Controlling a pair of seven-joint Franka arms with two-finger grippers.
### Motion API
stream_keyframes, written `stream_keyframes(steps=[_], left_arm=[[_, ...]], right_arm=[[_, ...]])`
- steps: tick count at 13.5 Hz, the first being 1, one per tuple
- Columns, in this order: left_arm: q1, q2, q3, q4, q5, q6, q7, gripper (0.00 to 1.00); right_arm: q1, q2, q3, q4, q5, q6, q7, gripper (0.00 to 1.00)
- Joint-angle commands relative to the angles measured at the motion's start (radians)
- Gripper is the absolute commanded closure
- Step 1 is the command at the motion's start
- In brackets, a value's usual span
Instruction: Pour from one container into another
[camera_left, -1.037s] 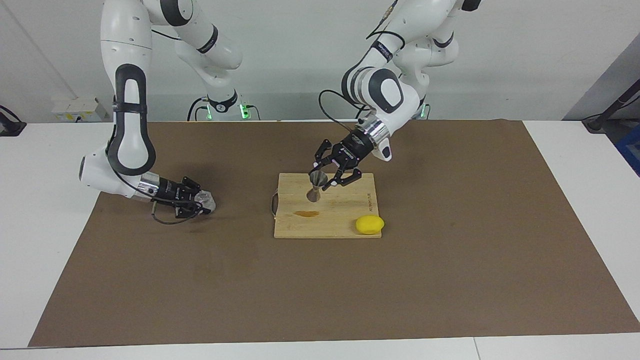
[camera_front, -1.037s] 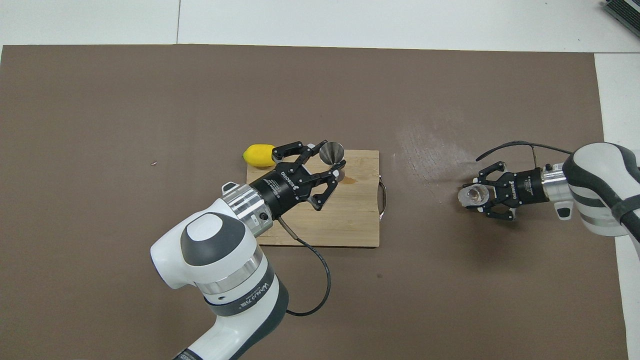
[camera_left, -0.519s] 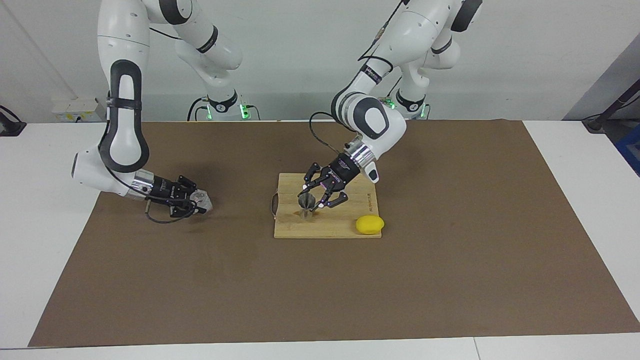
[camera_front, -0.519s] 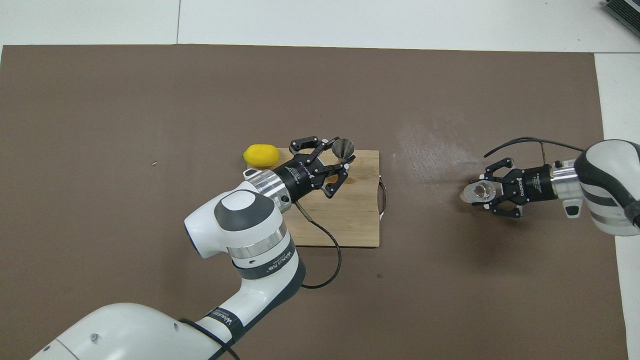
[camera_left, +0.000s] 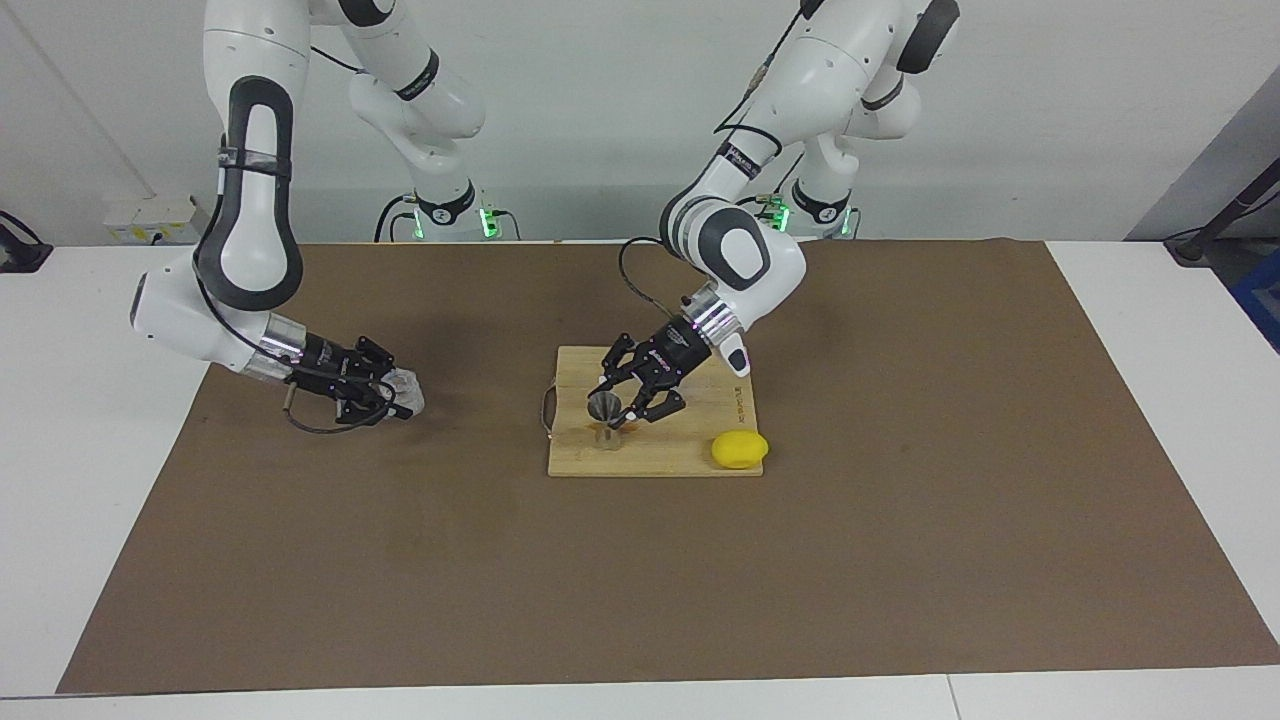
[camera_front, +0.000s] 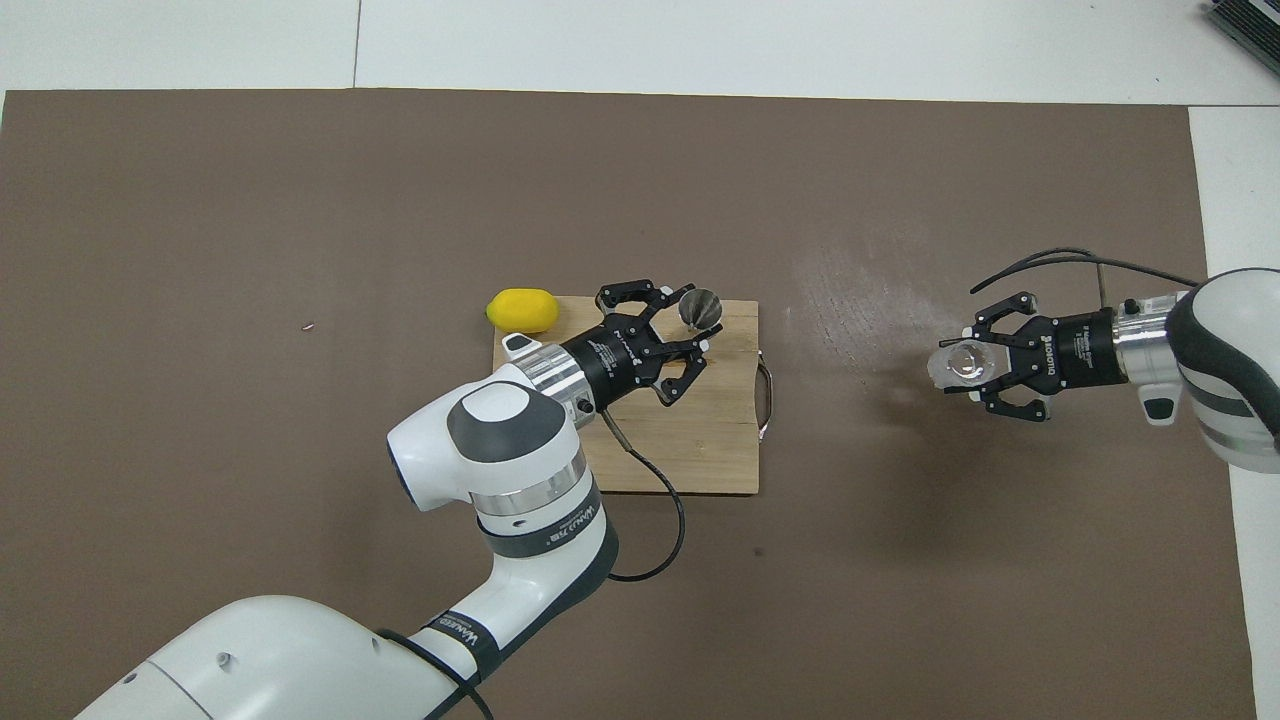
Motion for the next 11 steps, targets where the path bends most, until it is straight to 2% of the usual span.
stream_keyframes(steps=[1, 8, 9, 10, 11], left_arm=[[-0.024, -0.002, 0.021, -0.005, 0.002, -0.018, 0.008, 1.0], [-0.013, -0.031, 0.021, -0.093, 0.002, -0.076, 0.032, 1.0], [-0.005, -0.035, 0.021, -0.098, 0.002, -0.082, 0.049, 0.35], [0.001, -0.036, 0.019, -0.106, -0.003, -0.084, 0.048, 0.0], [0.001, -0.038, 0.019, -0.107, -0.003, -0.085, 0.048, 0.0]], right_arm=[[0.024, -0.043, 0.001, -0.014, 0.032, 0.009, 0.048, 1.0], [0.095, -0.08, 0.001, -0.011, 0.031, 0.062, 0.163, 1.0], [0.11, -0.08, 0.002, -0.008, 0.032, 0.085, 0.176, 1.0], [0.123, -0.079, 0.002, -0.002, 0.032, 0.11, 0.2, 1.0], [0.129, -0.072, 0.002, 0.016, 0.032, 0.128, 0.229, 1.0]])
